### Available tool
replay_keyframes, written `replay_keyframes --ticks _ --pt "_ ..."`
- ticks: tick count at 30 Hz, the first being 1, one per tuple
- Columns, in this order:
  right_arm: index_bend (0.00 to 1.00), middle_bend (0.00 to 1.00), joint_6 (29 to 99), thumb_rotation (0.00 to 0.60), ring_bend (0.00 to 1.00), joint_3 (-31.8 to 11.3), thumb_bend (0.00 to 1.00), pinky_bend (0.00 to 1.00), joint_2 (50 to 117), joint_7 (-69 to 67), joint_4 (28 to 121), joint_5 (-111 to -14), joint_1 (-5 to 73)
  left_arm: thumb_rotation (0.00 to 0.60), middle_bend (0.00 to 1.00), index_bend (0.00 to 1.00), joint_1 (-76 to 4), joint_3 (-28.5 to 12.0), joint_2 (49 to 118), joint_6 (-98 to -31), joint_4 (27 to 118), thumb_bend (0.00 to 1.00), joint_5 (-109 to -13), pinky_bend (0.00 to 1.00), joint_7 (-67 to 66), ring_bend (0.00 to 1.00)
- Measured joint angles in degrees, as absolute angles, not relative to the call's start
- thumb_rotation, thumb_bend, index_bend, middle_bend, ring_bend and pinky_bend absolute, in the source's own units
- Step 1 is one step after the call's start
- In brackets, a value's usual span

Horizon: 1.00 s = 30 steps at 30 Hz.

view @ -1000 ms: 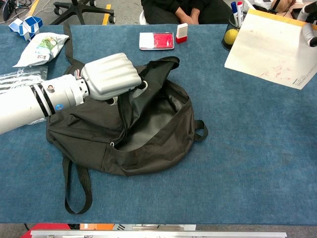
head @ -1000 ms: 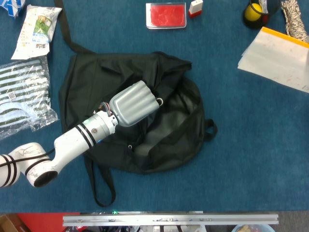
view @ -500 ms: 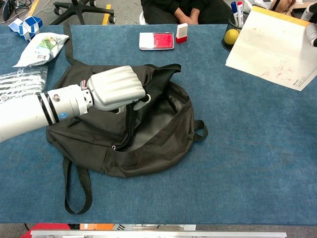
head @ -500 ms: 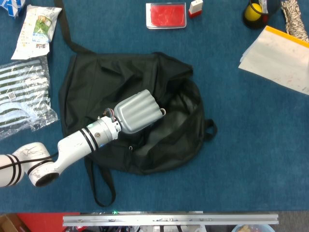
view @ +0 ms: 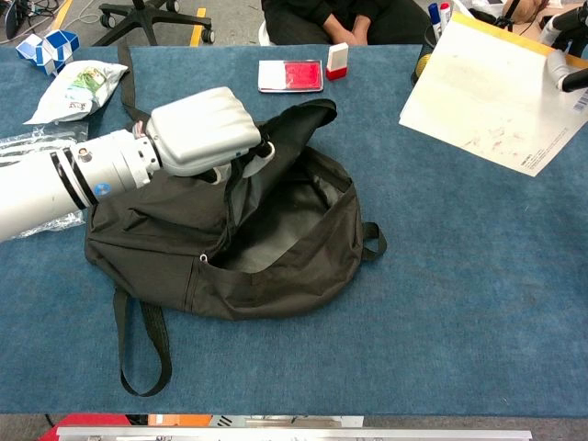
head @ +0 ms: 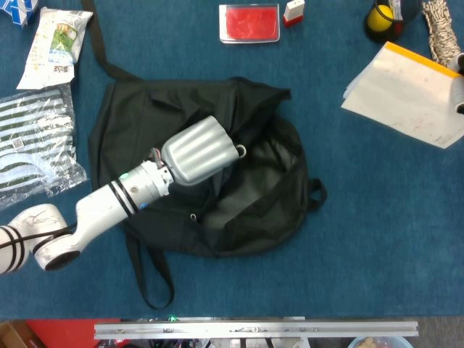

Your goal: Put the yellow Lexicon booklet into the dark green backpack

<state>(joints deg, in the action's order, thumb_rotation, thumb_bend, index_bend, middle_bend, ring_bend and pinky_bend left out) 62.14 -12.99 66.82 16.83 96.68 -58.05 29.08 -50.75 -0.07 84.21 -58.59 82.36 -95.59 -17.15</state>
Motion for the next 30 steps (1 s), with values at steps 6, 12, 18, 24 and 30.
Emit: replay_keyframes --ticks 6,12,18,24,30 --pt "0.74 0.63 60.11 0.6 0.54 -13.6 0.57 0.62 66.15 14.44 98.51 -57.26 29.86 0.6 0.7 0.71 -47.85 -1.11 81.18 -62.74 84.95 0.48 -94.56 0.93 -18.24 0.71" --pt "0.74 0.63 56.38 0.6 0.54 -14.57 0.57 0.62 65.8 10.25 100.61 -55.54 30.97 0.6 0.7 0.7 -44.65 -1.3 79.12 -66.63 89.08 0.48 -94.01 0.93 -22.5 0.7" --pt "0.74 0.63 51.99 0.6 0.54 -15.89 0.57 0.63 66.04 5.4 102.62 -52.64 32.84 0.6 0.69 0.69 -42.11 -1.33 78.24 -68.25 92.79 0.48 -93.09 0.93 -28.01 0.7" --pt "0.74 0.64 47.1 0.6 0.54 -17.57 0.57 0.63 66.53 0.32 103.96 -46.45 34.84 0.6 0.69 0.69 -40.34 -1.94 77.57 -69.16 95.68 0.48 -92.18 0.93 -31.03 0.7" --pt "0.75 0.64 41.01 0.6 0.55 -19.19 0.56 0.63 66.71 -5.33 105.31 -37.39 37.59 0.6 0.69 0.69 -39.31 -2.38 77.36 -69.47 96.65 0.48 -91.71 0.92 -32.81 0.7"
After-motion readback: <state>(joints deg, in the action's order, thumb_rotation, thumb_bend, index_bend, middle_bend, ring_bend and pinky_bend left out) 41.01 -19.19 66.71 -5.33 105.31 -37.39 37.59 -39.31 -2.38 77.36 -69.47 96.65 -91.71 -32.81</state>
